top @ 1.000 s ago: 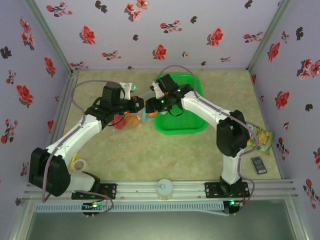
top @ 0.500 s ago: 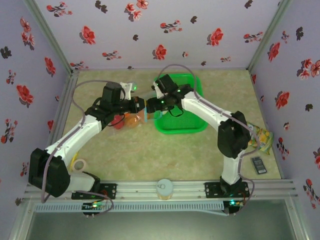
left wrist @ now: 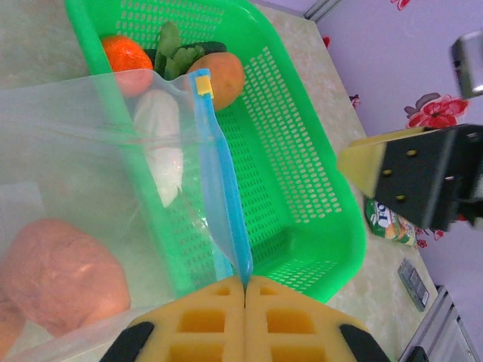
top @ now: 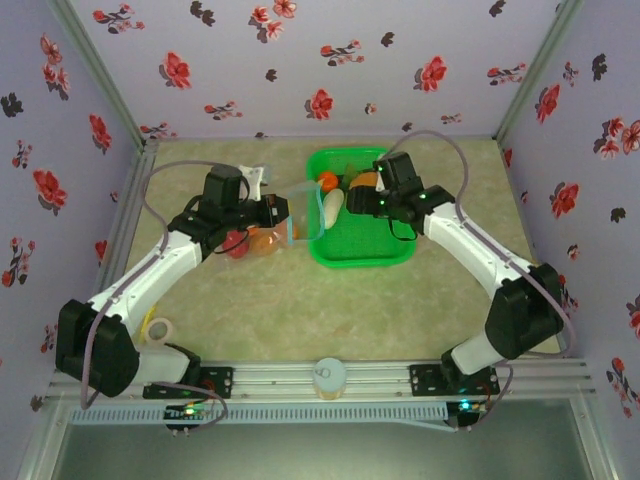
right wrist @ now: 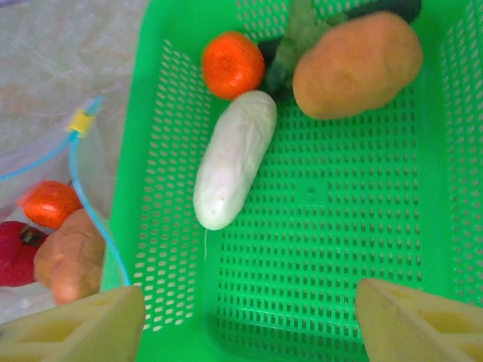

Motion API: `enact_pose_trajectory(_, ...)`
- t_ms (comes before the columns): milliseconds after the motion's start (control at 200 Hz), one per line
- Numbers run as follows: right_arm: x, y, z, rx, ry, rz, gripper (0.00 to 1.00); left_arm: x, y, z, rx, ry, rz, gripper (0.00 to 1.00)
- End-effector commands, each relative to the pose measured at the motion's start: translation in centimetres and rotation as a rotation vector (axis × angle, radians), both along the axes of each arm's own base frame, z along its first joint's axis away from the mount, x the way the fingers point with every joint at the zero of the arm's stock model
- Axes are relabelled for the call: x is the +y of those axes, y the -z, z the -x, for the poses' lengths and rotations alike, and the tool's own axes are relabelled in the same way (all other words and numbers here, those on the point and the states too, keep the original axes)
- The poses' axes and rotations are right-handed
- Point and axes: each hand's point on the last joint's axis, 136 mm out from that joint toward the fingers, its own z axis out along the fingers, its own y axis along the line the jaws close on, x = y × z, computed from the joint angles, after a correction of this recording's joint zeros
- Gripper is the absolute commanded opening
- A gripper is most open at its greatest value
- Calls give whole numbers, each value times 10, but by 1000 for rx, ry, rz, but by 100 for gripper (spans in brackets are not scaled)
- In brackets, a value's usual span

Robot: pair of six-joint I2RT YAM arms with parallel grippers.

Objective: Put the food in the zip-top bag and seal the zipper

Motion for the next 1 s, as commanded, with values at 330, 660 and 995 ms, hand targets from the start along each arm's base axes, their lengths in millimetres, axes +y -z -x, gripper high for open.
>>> enact_pose_trajectory(330,39,70,-48,112,55,-78,78,3,-10,3,-46,4,-14,0)
enact_pose_trajectory(660,58,95,-75,123,78,-61,77,2,-10,1,-44,4,-13,0)
enact_pose_trajectory(995,70,121,-95,152,101,-15,77,2,-8,1,-44,6,-18,0)
